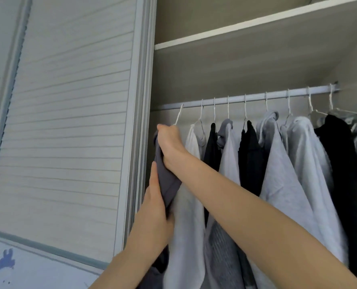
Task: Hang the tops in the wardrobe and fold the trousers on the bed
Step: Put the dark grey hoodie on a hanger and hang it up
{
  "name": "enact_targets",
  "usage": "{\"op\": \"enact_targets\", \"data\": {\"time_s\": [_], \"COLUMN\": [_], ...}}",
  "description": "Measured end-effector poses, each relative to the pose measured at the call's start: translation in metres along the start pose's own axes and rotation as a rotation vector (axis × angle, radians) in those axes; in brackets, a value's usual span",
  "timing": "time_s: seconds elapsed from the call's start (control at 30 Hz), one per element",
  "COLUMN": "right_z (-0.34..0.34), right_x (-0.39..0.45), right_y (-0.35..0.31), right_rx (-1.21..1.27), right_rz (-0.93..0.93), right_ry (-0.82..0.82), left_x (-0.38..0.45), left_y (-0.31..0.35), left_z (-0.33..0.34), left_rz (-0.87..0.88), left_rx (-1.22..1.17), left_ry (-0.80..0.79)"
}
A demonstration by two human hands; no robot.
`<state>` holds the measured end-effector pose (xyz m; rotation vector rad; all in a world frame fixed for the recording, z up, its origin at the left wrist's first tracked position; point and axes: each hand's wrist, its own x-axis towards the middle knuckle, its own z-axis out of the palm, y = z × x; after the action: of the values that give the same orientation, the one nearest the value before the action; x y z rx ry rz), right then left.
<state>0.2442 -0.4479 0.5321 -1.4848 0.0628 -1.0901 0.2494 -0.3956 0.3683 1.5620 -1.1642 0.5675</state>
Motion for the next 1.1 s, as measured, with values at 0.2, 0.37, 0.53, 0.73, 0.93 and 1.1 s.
{"op": "enact_targets", "data": {"time_s": [0.2, 0.37, 0.53, 0.73, 0.93, 1.1], "right_z": [0.017, 0.018, 0.014, 0.000, 0.001, 0.001], "right_x": [0.067, 0.126, 0.165, 0.188, 0.175, 0.148], "right_y": [0.000, 0.007, 0.025, 0.040, 0.050, 0.055], "right_rx": [-0.188, -0.397, -0.570, -0.717, -0.766, -0.926], "right_rz": [-0.185, -0.239, -0.196, -0.134, -0.060, -0.206], "right_ry": [0.048, 0.137, 0.211, 0.233, 0.162, 0.055], "left_x": [0.051, 0.097, 0.120, 0.123, 0.110, 0.096], "left_y": [-0.022, -0.042, -0.071, -0.095, -0.102, -0.099], "left_z": [0.046, 0.070, 0.084, 0.087, 0.092, 0.084], "left_rz": [-0.038, -0.194, -0.329, -0.508, -0.533, -0.527], "left_rx": [-0.069, -0.183, -0.329, -0.273, -0.285, -0.294], "left_ry": [0.059, 0.144, 0.267, 0.314, 0.313, 0.304]}}
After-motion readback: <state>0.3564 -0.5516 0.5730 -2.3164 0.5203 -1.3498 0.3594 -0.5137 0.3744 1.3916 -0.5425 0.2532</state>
